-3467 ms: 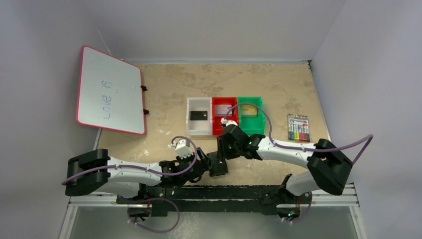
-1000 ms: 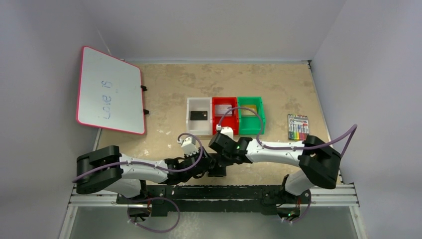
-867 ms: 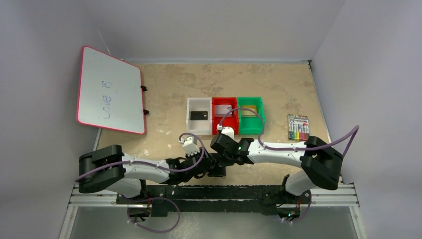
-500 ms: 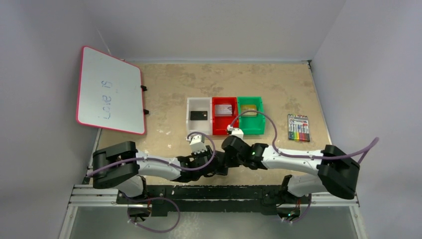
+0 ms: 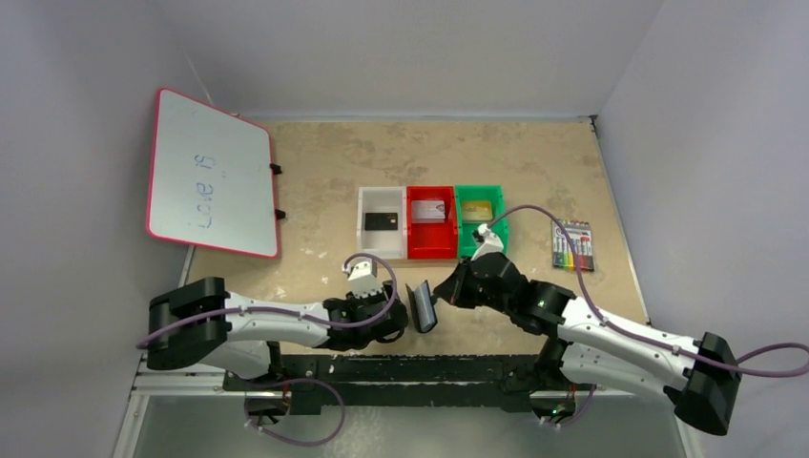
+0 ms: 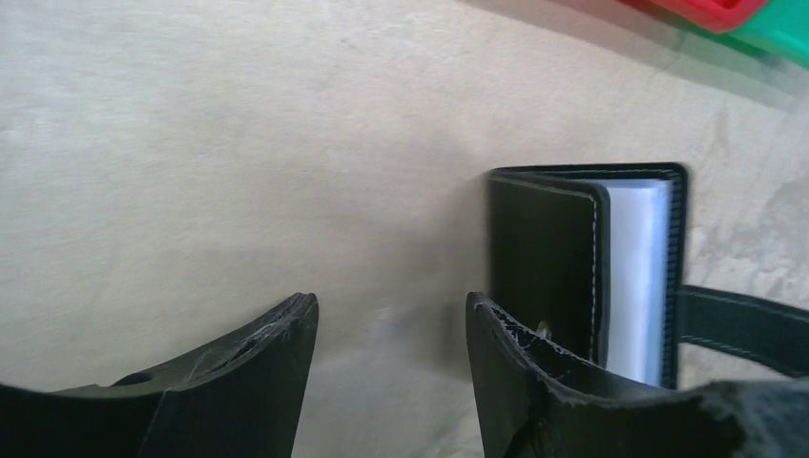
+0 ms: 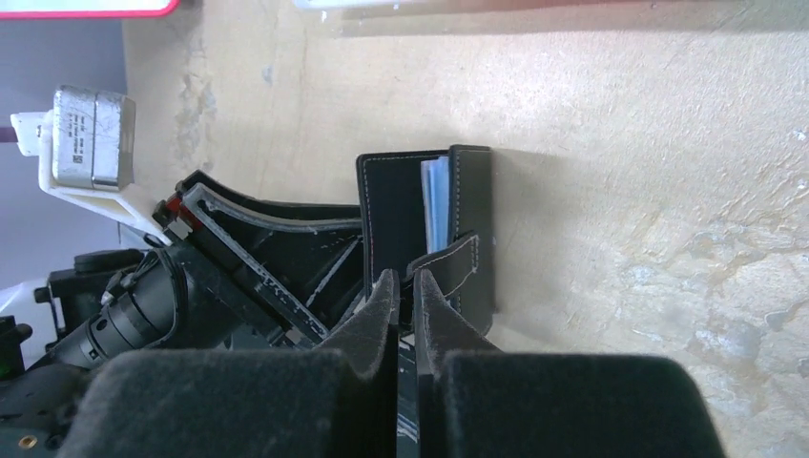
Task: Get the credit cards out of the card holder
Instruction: Open the card holder at the center of the board.
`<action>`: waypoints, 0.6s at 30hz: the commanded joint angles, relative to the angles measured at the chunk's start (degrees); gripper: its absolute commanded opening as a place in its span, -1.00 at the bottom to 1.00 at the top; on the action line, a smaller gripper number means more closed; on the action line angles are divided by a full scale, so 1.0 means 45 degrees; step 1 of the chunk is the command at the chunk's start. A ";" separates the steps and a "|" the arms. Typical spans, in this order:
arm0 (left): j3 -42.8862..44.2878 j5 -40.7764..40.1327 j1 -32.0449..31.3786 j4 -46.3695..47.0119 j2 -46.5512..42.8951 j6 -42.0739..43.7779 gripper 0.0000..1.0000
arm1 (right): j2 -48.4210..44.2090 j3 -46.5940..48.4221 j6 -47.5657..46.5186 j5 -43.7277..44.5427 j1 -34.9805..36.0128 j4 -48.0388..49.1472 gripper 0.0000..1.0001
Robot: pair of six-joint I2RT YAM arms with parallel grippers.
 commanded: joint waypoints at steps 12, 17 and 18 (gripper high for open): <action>-0.0533 -0.2454 -0.0049 -0.6049 -0.5173 -0.1787 0.27 | 0.1835 0.1919 -0.0868 -0.0313 -0.0092 0.0430 -1.00; -0.0911 -0.2362 -0.0056 -0.5764 -0.6068 -0.1638 0.27 | 0.1050 0.0889 0.0280 0.1016 -0.0279 -0.0159 -1.00; -0.0932 -0.2321 -0.0061 -0.5618 -0.6087 -0.1566 0.28 | 0.0832 0.0663 0.0736 0.1710 -0.0352 -0.0678 -1.00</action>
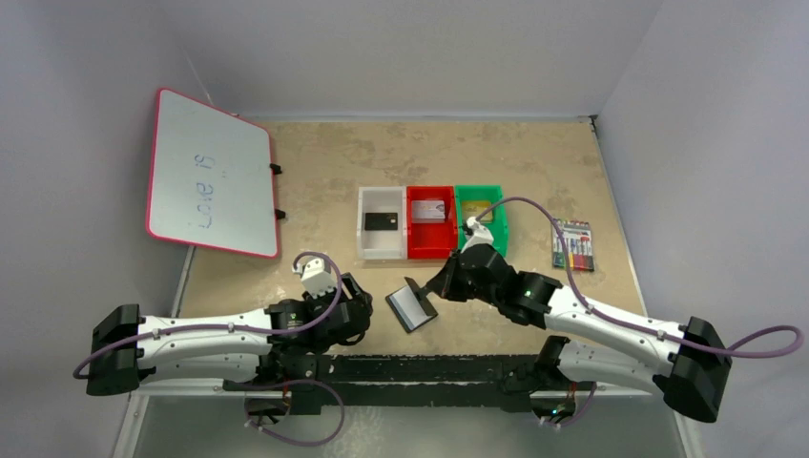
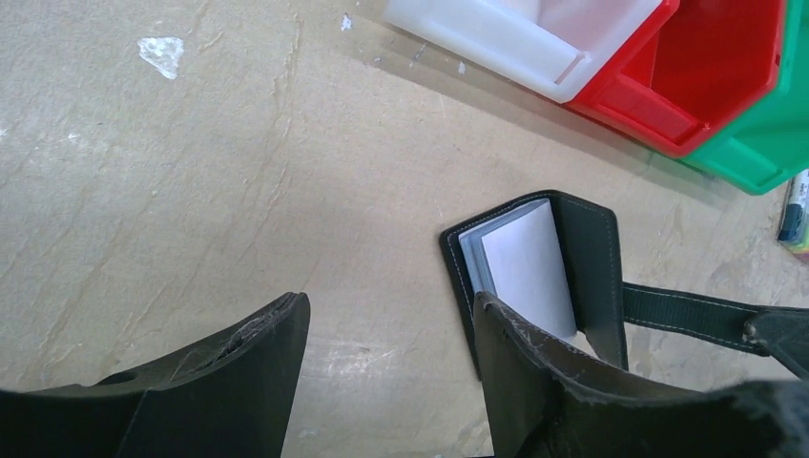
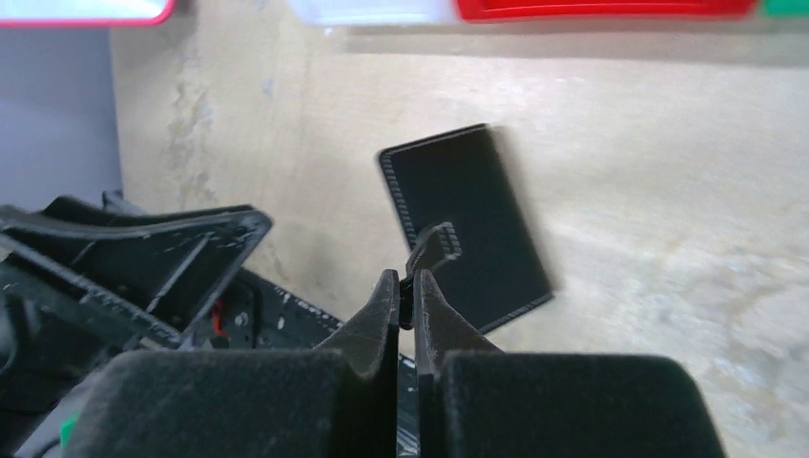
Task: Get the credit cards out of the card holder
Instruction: Open the card holder at the center of the board.
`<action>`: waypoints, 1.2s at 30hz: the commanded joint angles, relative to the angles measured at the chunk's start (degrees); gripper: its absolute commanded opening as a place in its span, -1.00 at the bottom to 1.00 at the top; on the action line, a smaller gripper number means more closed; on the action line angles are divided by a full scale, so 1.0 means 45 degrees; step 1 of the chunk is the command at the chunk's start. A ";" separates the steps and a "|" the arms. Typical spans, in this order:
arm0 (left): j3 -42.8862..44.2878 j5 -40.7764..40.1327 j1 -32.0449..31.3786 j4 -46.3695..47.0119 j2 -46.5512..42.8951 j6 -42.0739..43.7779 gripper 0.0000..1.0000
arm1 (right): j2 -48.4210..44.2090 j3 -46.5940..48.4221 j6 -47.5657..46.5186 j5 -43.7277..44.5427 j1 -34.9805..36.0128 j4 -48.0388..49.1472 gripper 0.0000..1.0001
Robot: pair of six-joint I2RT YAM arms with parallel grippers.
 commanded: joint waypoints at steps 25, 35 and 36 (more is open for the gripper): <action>0.3521 0.0965 0.0123 0.1667 0.4288 0.3553 0.39 | -0.1634 -0.2995 0.4226 0.3112 -0.2671 -0.2706 -0.39; 0.2522 0.2649 0.2433 0.3412 0.2667 0.4254 0.55 | -0.3817 -0.1202 0.3449 0.4320 -0.2666 -0.4258 -0.11; 0.2539 0.2691 0.2452 0.3371 0.2667 0.4334 0.55 | -0.4034 -0.1026 0.2765 0.4109 -0.2656 -0.4018 -0.09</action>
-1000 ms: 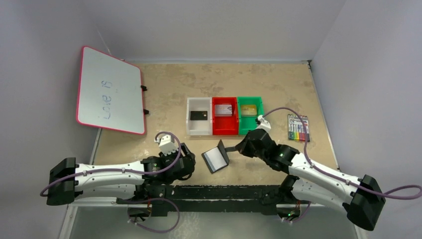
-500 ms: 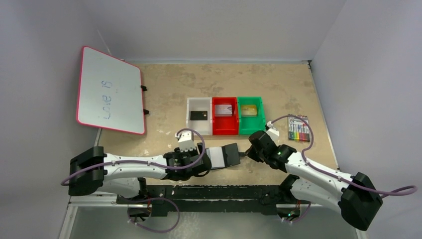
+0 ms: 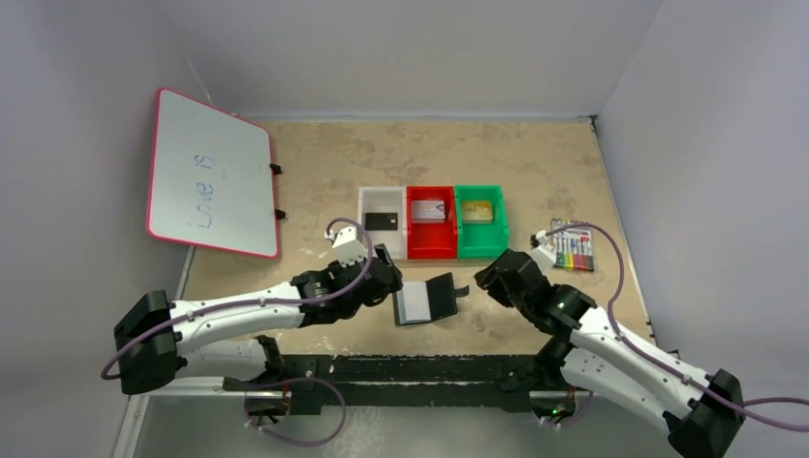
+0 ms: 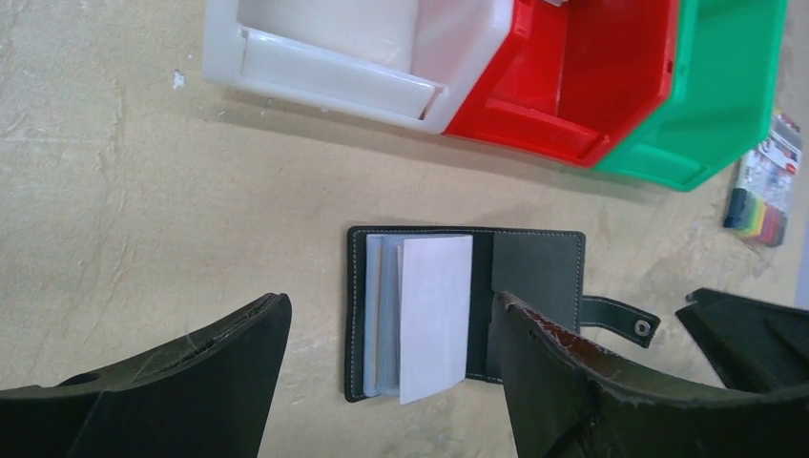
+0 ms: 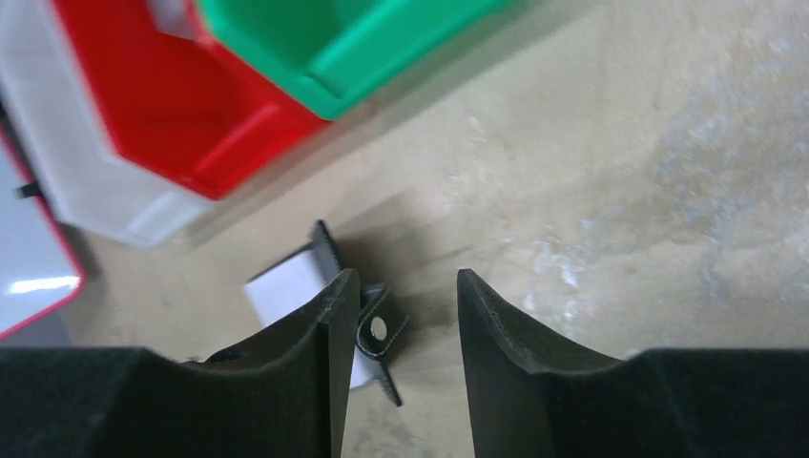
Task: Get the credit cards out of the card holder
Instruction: Open the card holder at the center of the board.
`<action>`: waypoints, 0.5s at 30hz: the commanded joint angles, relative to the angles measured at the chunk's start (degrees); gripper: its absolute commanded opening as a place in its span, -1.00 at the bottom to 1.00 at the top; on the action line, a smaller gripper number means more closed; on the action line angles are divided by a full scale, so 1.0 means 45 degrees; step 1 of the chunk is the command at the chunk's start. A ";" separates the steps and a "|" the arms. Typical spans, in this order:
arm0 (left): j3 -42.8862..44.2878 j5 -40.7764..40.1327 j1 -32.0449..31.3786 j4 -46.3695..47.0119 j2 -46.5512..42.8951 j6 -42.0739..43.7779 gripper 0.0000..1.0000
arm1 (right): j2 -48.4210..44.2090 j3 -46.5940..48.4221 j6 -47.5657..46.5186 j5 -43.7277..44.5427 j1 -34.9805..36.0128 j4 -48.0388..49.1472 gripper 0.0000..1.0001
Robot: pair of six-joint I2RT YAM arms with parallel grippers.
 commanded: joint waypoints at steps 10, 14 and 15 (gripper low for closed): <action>-0.0343 0.0886 0.0073 0.0587 0.0257 0.0301 0.52 | -0.0153 0.1512 -0.6526 -0.5691 -0.0034 0.5506 -0.13; -0.0501 0.0501 0.0070 0.0310 -0.0127 0.0004 0.52 | 0.1965 0.1879 -0.6821 -0.6779 -0.0034 0.5899 -0.43; -0.0506 0.0401 0.0069 0.0200 -0.0210 -0.0011 0.52 | 0.2513 0.2051 -0.6678 -0.6357 -0.0044 0.5446 -0.54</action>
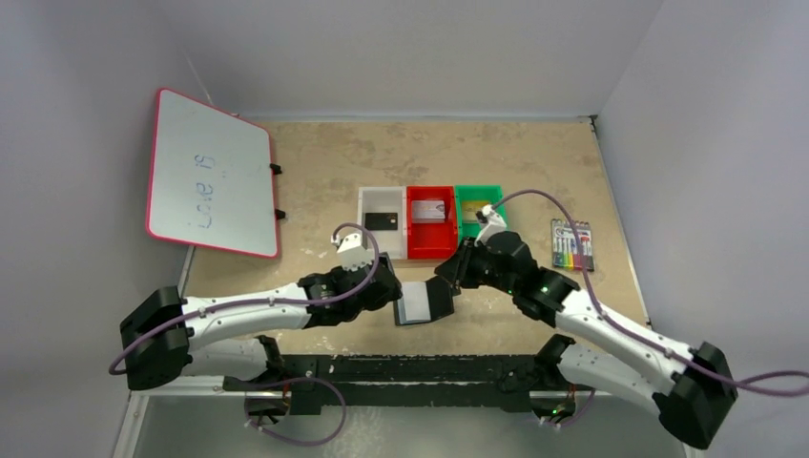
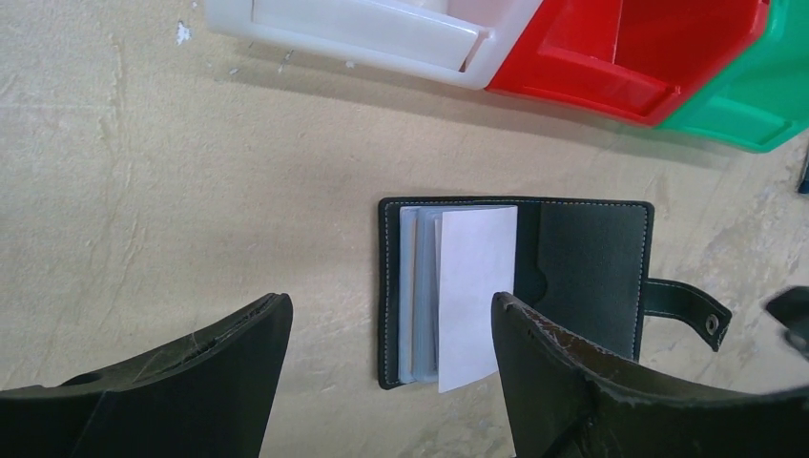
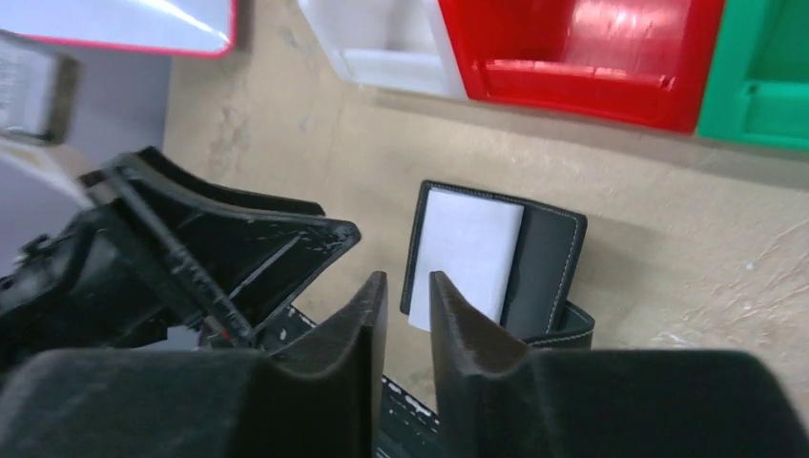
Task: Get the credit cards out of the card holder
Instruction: Open the card holder at the center of the board, then remove the credit card from the card holder.
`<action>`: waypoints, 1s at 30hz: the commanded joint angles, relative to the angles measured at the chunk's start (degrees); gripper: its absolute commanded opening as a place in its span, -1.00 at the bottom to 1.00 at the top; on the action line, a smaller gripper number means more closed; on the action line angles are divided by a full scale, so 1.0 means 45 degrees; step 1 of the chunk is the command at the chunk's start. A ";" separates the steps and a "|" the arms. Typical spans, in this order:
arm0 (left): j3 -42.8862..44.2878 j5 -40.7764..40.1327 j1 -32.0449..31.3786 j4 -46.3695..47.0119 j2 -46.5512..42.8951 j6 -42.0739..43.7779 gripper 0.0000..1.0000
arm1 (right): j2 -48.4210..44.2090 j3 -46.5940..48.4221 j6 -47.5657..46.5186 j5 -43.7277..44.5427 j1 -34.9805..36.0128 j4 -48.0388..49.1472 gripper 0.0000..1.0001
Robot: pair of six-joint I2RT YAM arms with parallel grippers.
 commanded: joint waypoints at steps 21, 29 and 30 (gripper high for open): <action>-0.0399 0.1078 0.0044 0.2897 0.0063 0.0817 0.51 | 0.4440 -0.2451 0.1191 -0.0134 -0.0029 0.2819 -0.62; -0.0130 0.2670 0.0036 0.4897 0.1866 0.1109 0.46 | 0.3765 -0.3321 0.2149 0.0041 -0.0029 0.3370 -0.59; -0.0107 0.2784 0.0041 0.5152 0.2063 0.1037 0.45 | 0.3594 -0.3355 0.2218 0.0164 -0.0029 0.3248 -0.59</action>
